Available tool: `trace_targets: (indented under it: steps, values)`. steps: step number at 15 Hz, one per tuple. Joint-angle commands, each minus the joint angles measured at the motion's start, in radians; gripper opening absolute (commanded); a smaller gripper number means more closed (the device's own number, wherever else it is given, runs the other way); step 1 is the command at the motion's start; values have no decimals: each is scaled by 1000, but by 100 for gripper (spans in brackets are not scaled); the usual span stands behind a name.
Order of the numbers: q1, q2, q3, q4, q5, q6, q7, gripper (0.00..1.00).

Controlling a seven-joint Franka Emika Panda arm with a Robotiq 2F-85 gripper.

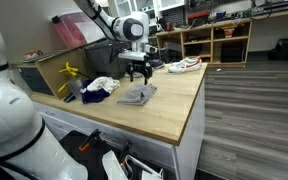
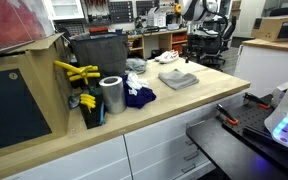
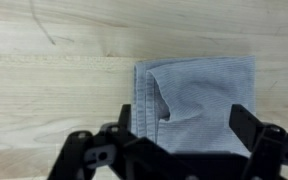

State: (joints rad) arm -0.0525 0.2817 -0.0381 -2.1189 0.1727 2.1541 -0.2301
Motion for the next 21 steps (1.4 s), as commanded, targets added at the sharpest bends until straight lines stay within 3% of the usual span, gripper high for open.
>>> trace_targets:
  steps: [1, 5, 11, 21]
  values:
    - [-19, 112, 15, 48, -5, 43, -13, 100]
    - [-32, 214, 32, 87, 6, 116, -18, 100]
    - [-70, 305, 96, 169, 56, 134, -27, 100]
    - [-99, 270, 109, 166, 80, 37, -6, 100]
